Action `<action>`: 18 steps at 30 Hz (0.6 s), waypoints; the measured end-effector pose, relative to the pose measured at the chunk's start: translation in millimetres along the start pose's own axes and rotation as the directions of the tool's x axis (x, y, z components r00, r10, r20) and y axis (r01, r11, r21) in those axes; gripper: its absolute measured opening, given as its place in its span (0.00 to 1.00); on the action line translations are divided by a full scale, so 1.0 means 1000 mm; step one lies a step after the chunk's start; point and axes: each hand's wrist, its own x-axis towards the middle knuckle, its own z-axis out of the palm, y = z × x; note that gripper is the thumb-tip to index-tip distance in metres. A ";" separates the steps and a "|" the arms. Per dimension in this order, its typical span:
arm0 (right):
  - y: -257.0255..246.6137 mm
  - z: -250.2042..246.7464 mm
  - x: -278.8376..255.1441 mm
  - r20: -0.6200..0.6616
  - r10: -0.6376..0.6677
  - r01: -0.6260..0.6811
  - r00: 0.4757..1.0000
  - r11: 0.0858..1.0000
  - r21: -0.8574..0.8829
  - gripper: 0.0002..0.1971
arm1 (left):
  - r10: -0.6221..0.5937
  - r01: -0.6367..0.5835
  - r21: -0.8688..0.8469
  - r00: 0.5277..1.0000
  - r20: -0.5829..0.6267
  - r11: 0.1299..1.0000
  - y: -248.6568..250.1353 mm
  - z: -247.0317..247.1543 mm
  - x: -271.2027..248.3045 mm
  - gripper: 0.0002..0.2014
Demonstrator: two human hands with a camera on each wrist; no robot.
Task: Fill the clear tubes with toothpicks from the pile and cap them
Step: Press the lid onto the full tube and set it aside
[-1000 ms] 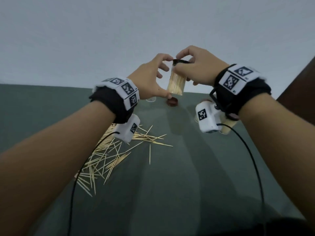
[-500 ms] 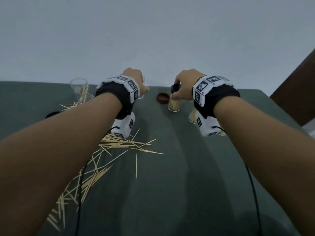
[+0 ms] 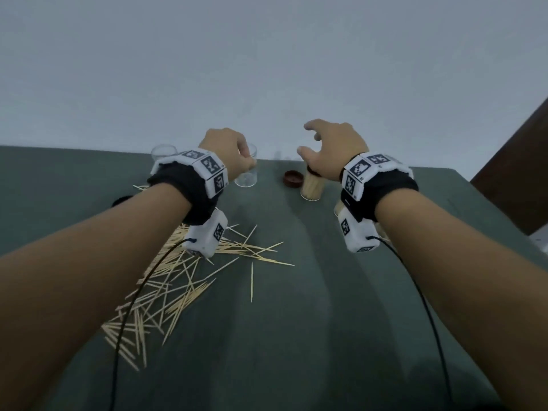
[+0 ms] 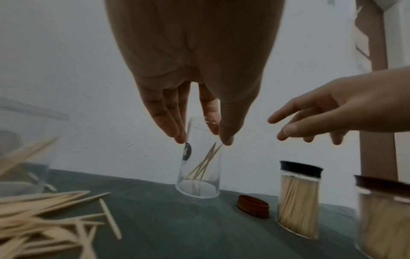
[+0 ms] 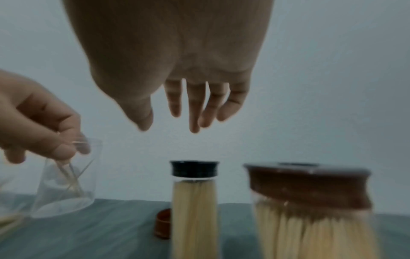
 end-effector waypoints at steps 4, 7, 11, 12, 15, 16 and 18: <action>-0.024 0.009 -0.018 -0.089 -0.095 0.109 0.991 0.980 0.169 0.12 | 0.030 -0.033 -0.088 0.999 -0.044 0.996 -0.023 -0.020 -0.044 0.12; -0.049 0.021 -0.032 -0.034 -0.154 0.158 0.987 0.957 0.243 0.10 | 0.071 -0.085 -0.122 0.991 -0.110 0.989 -0.043 -0.036 -0.076 0.16; -0.087 0.039 -0.044 0.094 -0.252 0.218 0.963 0.936 0.277 0.10 | 0.046 -0.069 -0.154 0.988 -0.149 0.986 -0.074 -0.054 -0.108 0.24; -0.097 0.044 -0.045 0.135 -0.278 0.234 0.951 0.933 0.273 0.10 | 0.029 -0.054 -0.154 0.986 -0.163 0.987 -0.082 -0.058 -0.114 0.26; -0.129 0.059 -0.044 0.218 -0.338 0.282 0.916 0.926 0.251 0.11 | -0.003 -0.021 -0.102 0.974 -0.226 0.995 -0.106 -0.069 -0.123 0.26; -0.139 0.062 -0.043 0.236 -0.356 0.303 0.904 0.924 0.233 0.11 | -0.006 -0.016 -0.087 0.969 -0.246 0.996 -0.115 -0.071 -0.125 0.24; -0.160 0.069 -0.037 0.281 -0.376 0.334 0.883 0.924 0.188 0.13 | -0.034 0.012 -0.084 0.963 -0.267 0.996 -0.131 -0.074 -0.127 0.23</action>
